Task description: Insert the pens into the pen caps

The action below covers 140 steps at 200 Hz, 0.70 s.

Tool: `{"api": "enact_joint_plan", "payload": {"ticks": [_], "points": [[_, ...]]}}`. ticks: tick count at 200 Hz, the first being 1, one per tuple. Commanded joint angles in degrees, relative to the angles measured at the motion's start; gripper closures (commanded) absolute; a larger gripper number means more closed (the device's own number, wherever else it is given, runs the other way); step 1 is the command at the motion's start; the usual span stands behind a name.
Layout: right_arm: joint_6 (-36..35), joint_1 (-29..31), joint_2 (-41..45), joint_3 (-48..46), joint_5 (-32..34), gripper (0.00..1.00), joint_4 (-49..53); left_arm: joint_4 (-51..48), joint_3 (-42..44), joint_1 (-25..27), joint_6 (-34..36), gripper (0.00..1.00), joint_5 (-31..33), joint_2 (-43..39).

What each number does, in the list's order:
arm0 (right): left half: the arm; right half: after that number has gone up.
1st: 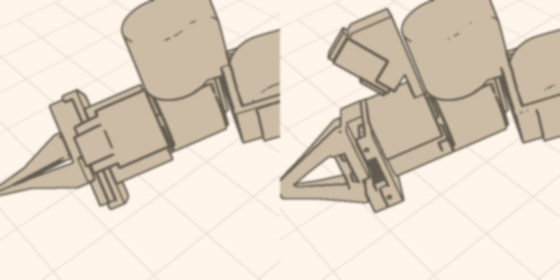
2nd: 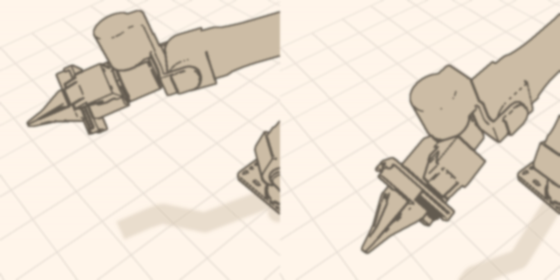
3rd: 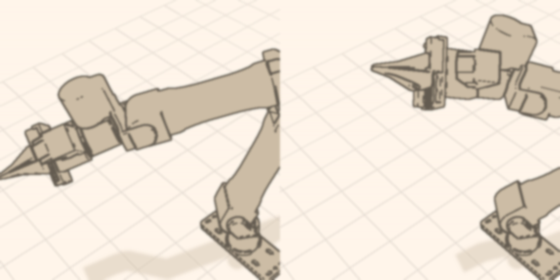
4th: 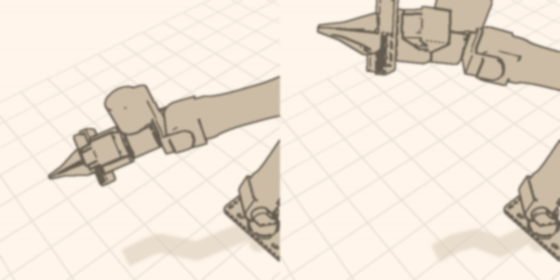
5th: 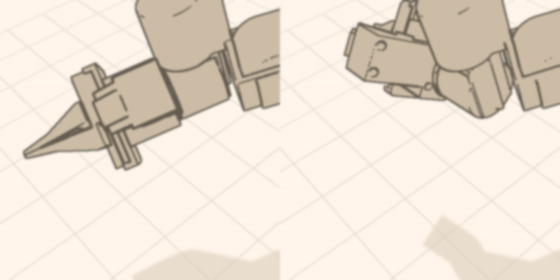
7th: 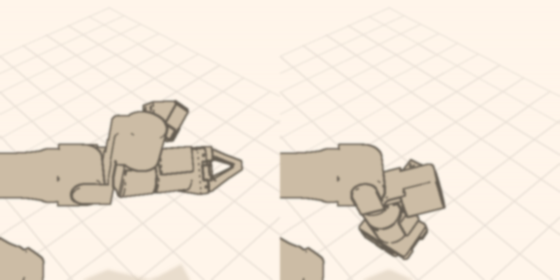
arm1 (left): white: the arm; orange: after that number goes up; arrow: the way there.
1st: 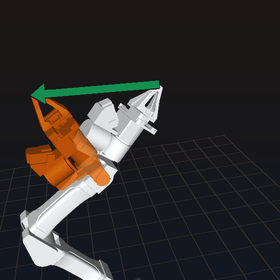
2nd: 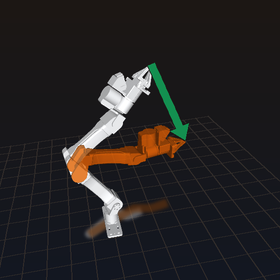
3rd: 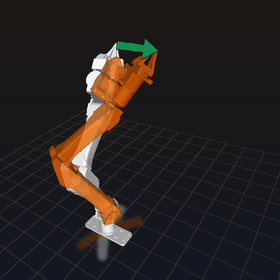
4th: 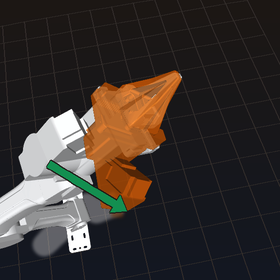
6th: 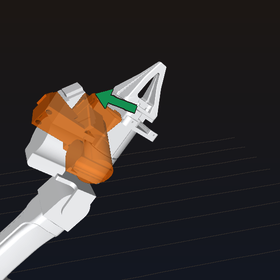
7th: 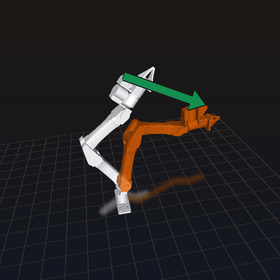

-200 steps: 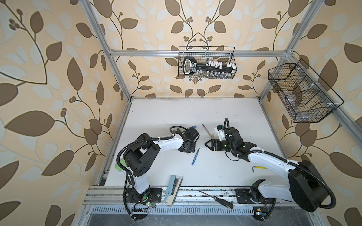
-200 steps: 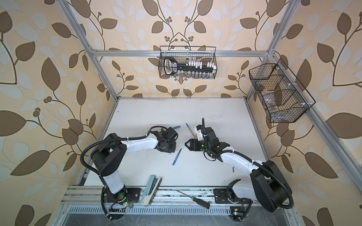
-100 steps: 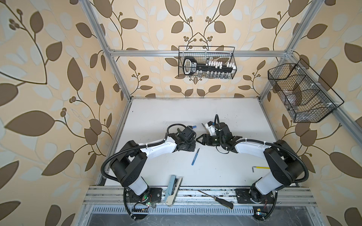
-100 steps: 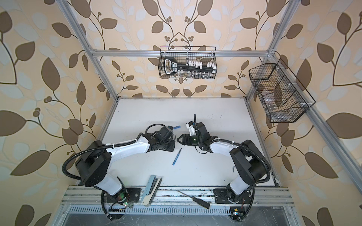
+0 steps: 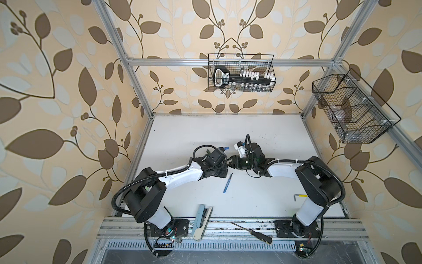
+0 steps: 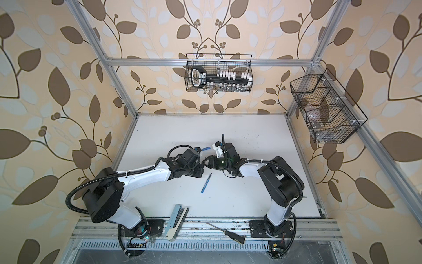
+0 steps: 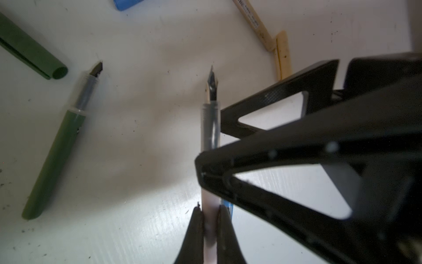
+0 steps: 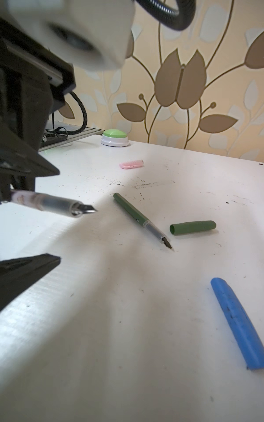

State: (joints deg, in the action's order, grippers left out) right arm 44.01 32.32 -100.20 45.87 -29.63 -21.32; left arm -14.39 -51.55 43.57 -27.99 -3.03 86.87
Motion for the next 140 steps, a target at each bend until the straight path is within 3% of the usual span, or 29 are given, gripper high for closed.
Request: {"api": "enact_joint_plan", "payload": {"ticks": [1, 21, 54, 68, 82, 100, 140], "points": [[1.75, 0.55, -1.01, 1.44, -1.29, 0.51, -2.96, 2.0, 0.49, 0.55, 1.2, 0.92, -0.47, -2.41], [2.26, 0.64, -1.05, 1.33, -1.31, 0.61, -3.94, 1.83, 0.42, 0.62, 1.34, 0.92, -0.75, -2.17], [3.51, 0.43, -1.39, 0.9, -1.64, 0.87, -5.88, 2.0, 0.57, 0.9, 1.19, 0.92, -0.66, -2.4], [3.78, 0.16, -1.08, 0.59, -1.83, 1.0, -6.45, 2.15, 0.74, 0.9, 0.87, 0.85, -0.67, -2.82], [3.56, -0.26, -0.16, -0.08, -1.76, 1.0, -6.23, 2.25, 0.98, 0.9, -0.35, 0.63, 0.12, -3.66], [3.25, -0.74, 1.83, -1.7, -1.37, 1.0, -6.2, 4.27, 2.24, 0.5, -1.97, 0.45, -0.3, -6.1], [5.12, -0.93, 4.67, -4.46, -0.88, 1.0, -10.25, 11.16, 5.65, -1.81, -4.93, 0.42, -7.37, -7.55]]}}
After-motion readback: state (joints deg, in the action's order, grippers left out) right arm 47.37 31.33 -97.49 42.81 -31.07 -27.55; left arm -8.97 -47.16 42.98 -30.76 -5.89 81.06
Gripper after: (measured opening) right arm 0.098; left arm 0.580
